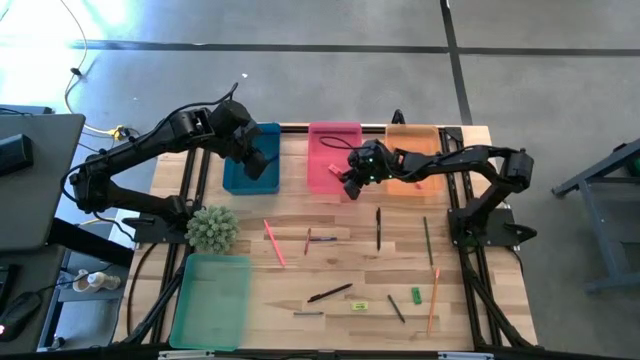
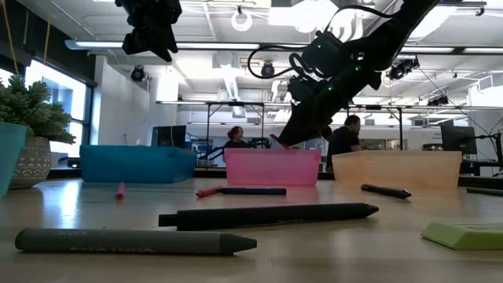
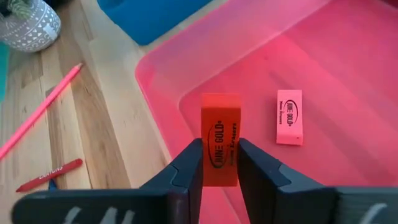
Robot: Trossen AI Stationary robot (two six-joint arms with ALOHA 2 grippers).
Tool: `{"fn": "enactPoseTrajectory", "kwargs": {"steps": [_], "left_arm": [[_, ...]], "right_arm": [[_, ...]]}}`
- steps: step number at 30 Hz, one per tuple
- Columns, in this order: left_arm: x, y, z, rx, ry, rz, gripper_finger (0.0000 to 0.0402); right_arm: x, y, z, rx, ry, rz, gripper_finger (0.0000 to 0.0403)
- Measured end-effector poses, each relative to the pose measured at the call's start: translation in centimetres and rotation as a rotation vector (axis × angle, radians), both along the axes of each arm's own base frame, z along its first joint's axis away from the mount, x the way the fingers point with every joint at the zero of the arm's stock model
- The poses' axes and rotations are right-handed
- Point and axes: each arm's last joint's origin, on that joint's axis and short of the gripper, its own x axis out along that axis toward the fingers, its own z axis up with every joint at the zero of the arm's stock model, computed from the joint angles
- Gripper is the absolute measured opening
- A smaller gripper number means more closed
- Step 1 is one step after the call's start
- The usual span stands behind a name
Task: Sort crayons/erasers/pens/pencils in bins
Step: Put the red eraser into the pink bin, then put the top black pen into the blue bin
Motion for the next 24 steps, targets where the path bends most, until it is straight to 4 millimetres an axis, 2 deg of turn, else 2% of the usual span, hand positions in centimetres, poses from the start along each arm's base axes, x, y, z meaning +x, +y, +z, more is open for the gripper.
{"fn": "enactPoseTrajectory", "kwargs": {"steps": [12,19,24], "left_arm": [[0.0,0.0,0.0,-0.001,0.0,-0.001,0.0122],[0.1,-0.1,0.0,-0.003,0.0,-0.006,0.0122],[0.3,-0.4,0.0,-0.003,0.002,-0.023,0.0122]], "right_arm": [[-0.4,0.1,0.5,0.064,-0.005,-0.088,0.0173],[-1.6,0.6,2.5,0.095,-0.017,-0.109,0.0181],[-2.6,2.0,4.4,0.185,-0.034,-0.16,0.0181]]}}
